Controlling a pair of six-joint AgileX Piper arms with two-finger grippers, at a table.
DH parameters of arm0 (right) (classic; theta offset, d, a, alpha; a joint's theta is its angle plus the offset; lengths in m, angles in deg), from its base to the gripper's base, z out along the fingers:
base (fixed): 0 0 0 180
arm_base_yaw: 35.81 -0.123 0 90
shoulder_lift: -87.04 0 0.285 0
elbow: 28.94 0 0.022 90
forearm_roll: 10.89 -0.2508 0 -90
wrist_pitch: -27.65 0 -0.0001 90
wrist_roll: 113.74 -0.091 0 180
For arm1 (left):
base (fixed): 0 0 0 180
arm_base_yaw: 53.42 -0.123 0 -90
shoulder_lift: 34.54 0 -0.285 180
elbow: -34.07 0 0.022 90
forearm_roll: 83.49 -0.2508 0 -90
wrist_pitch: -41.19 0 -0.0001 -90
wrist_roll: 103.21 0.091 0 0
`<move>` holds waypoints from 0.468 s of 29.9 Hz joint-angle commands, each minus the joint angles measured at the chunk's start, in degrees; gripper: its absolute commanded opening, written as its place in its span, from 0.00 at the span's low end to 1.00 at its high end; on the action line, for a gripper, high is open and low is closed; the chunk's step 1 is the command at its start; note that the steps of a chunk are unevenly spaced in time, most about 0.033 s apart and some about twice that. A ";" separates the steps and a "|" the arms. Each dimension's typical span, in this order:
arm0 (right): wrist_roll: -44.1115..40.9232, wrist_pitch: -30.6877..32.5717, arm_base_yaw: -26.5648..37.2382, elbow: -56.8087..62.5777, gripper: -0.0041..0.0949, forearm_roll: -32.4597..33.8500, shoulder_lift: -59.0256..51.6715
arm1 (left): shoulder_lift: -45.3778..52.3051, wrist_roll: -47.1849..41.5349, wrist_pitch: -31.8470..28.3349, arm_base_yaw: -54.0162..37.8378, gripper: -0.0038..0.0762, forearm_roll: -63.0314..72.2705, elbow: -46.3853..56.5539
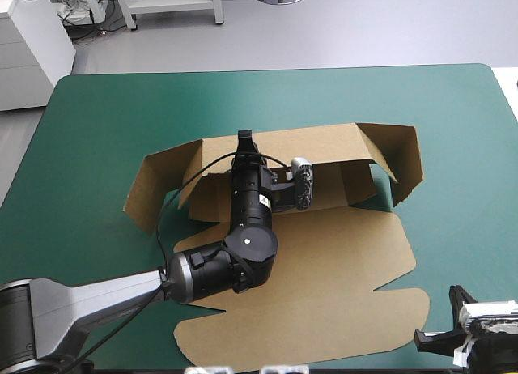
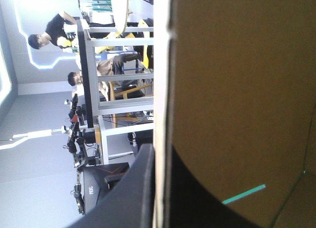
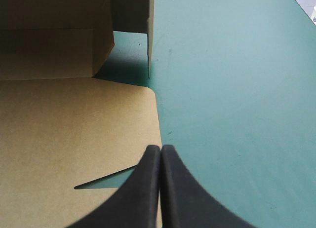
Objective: Fold the box
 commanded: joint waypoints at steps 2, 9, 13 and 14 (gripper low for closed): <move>-0.37 -3.47 0.13 -1.69 0.03 -0.38 -1.58 | 2.78 -8.11 1.86 0.49 0.04 -11.20 2.75; -1.43 -3.38 0.13 -1.69 0.03 -0.38 -0.95 | 2.67 -13.46 -2.56 -1.36 0.04 -14.43 5.24; -1.55 -3.38 0.13 -1.69 0.03 -1.09 0.97 | 2.58 -18.03 -4.26 -3.88 0.04 -17.96 5.24; -1.76 -3.48 0.13 -1.69 0.03 -1.09 1.31 | 2.58 -18.46 -4.40 -4.47 0.04 -18.47 5.24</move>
